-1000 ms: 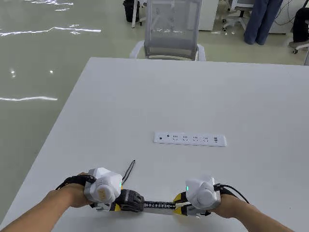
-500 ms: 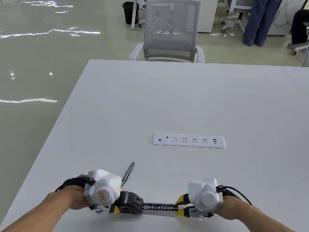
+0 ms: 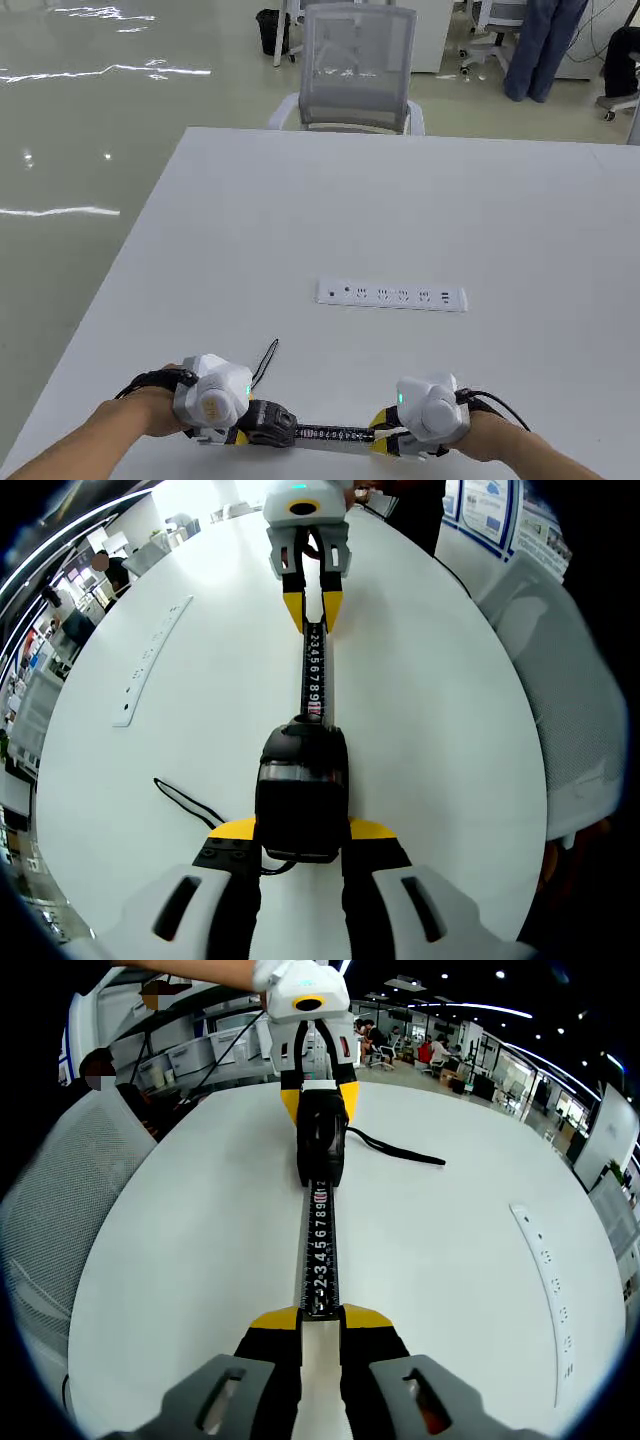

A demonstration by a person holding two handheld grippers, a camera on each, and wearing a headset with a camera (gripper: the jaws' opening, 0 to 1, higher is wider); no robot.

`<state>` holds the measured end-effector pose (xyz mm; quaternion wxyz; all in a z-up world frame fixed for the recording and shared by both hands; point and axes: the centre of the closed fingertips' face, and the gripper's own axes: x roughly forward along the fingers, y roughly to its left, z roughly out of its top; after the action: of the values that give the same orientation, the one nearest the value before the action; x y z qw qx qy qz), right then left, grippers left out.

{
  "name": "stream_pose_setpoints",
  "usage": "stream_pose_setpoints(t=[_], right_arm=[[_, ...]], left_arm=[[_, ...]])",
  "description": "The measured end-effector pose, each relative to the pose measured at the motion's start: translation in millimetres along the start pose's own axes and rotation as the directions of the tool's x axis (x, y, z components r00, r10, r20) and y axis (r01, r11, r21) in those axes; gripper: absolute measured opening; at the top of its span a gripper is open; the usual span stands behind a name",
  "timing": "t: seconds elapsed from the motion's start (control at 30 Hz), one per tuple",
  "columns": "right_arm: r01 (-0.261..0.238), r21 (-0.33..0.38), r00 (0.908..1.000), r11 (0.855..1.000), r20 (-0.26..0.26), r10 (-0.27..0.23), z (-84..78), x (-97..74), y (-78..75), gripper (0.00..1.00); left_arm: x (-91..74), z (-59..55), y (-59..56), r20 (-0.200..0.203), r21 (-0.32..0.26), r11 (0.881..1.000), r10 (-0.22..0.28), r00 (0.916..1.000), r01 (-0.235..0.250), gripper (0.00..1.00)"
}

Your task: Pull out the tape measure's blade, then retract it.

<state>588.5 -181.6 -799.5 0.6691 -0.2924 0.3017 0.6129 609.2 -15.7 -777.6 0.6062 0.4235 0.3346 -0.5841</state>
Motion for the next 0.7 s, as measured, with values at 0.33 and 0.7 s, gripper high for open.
stream_pose_setpoints(t=[0.33, 0.7], right_arm=[[-0.001, 0.000, 1.0000, 1.000, -0.002, 0.001, -2.4, -2.1, 1.2, 0.12], [0.001, -0.002, 1.0000, 1.000, -0.004, -0.001, -4.8, -3.8, 3.1, 0.12]], left_arm=[[0.3, 0.4, -1.1, 0.000, 0.000, 1.000, 0.000, 1.0000, 0.000, 0.26], [0.7, 0.2, -3.0, -0.002, 0.000, 1.000, 0.000, 1.0000, 0.000, 0.26]])
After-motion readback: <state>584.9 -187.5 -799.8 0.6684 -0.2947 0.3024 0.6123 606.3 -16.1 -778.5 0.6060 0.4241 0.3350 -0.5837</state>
